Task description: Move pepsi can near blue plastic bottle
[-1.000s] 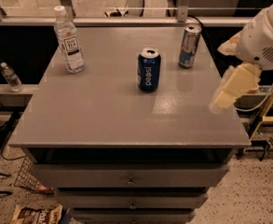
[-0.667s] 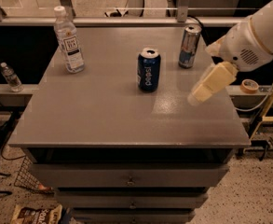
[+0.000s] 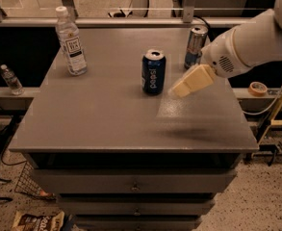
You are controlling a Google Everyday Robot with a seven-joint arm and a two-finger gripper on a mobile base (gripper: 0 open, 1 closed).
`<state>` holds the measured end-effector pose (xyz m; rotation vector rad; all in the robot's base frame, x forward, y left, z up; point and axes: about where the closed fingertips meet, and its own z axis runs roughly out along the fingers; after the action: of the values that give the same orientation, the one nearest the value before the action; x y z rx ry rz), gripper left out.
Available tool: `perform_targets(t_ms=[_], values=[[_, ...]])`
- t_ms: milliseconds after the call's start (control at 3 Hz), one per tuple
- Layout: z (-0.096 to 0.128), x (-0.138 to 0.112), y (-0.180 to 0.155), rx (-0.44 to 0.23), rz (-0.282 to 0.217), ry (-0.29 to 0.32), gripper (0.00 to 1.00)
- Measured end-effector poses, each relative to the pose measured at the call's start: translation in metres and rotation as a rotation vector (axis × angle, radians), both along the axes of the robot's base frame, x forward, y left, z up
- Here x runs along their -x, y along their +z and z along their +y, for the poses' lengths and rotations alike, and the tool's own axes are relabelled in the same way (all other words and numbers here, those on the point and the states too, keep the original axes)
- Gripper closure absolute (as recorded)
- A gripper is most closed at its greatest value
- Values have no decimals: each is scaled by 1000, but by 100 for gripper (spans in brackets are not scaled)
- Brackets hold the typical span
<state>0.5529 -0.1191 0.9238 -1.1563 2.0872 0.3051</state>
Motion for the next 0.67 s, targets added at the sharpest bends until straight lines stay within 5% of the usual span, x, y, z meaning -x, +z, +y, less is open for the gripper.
perform_targets(t_ms=[667], values=[[37, -28, -9, -45, -19, 3, 0]])
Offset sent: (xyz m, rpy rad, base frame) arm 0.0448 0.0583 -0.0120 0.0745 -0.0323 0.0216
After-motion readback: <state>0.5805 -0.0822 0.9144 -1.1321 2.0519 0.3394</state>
